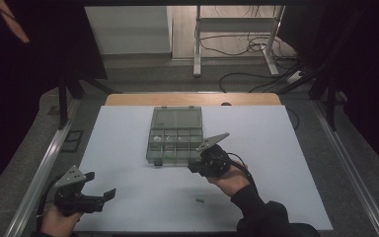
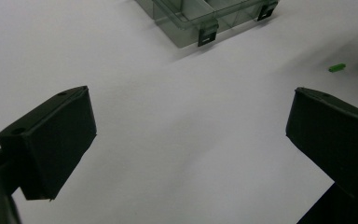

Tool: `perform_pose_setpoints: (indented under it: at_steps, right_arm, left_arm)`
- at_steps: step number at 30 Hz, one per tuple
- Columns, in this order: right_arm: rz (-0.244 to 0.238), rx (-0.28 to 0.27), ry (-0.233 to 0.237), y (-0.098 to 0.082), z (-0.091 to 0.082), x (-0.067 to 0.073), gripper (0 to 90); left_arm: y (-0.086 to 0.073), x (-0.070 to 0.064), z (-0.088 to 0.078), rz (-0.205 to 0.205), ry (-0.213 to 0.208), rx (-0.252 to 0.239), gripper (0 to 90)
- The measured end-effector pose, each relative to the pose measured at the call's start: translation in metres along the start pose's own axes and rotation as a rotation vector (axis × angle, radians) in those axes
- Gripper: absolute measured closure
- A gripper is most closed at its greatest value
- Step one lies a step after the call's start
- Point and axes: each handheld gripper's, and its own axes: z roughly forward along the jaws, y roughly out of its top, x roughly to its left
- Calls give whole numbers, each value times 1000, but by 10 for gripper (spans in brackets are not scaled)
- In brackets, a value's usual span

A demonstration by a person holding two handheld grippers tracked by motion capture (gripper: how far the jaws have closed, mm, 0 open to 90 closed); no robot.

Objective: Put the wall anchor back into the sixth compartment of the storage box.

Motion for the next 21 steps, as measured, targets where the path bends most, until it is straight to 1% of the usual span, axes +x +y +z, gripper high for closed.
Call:
perform_pose_setpoints:
  at_steps: [7,8,15,21]
  right_arm:
    - [8,-23,-5,7,-1,-3,830]
    - [6,-31,-3,10,1,-5,830]
    - [10,-42,-6,18,6,-8,829]
    - [31,-67,1,26,10,-13,829]
  left_arm:
    - [0,0,0,2,0,1,22]
    - [0,0,0,2,0,0,22]
    - [0,0,0,1,-1,-1,22]
    - [0,0,0,-2,-2,-1,22]
